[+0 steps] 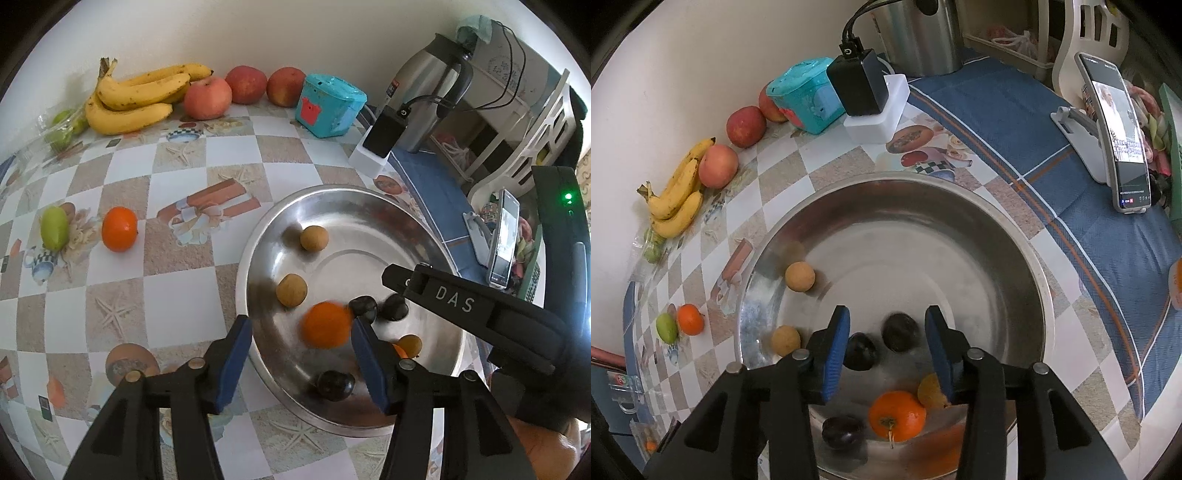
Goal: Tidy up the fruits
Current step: 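Open both grippers to drop the orange and plum into the basin, then grasp the green mango with the left gripper while the right gripper grasps an orange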
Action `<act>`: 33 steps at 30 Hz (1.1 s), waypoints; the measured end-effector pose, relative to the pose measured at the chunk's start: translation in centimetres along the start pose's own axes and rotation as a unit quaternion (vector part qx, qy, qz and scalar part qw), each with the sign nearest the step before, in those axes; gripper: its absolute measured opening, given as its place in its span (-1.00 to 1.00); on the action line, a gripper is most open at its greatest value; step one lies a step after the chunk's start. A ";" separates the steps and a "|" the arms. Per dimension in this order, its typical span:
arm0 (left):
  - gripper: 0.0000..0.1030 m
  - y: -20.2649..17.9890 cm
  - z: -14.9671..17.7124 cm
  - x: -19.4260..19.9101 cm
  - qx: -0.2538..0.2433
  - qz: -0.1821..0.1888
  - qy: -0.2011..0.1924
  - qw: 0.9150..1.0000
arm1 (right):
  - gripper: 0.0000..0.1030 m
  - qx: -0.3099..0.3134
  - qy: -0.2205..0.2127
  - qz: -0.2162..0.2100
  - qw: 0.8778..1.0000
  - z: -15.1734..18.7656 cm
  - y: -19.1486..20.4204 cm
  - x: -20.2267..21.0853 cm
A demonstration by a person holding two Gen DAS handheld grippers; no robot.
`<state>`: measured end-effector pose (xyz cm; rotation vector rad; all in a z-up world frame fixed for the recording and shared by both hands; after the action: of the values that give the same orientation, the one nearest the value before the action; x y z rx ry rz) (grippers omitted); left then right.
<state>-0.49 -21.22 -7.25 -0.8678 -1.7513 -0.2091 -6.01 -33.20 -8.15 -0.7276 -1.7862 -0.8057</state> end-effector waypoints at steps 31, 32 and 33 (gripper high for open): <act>0.94 15.9 0.6 4.0 0.260 -0.114 -0.012 0.959 | 0.40 0.125 -0.005 0.004 0.992 2.0 6.5 0.9; 1.00 16.3 0.7 4.1 0.266 -0.118 -0.011 0.957 | 0.41 0.133 -0.004 0.003 0.991 2.2 6.8 0.9; 1.00 16.6 0.9 4.2 0.271 -0.123 -0.010 0.955 | 0.49 0.139 -0.004 0.003 0.990 2.3 7.1 0.8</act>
<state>9.04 -7.04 -8.47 -0.2556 -1.8063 0.1197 -2.00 -27.00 -6.66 -0.5522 -1.8558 -0.5355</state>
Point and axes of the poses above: each gripper's, at about its wrist camera, not at the fingertips, and x roughly against the way its jaws point, y to its left, z to its underside, the point moved 8 cm from there along -x, roughly the way its jaws point, and after that the axes turned 4 degrees about y, right-handed, at the moved point
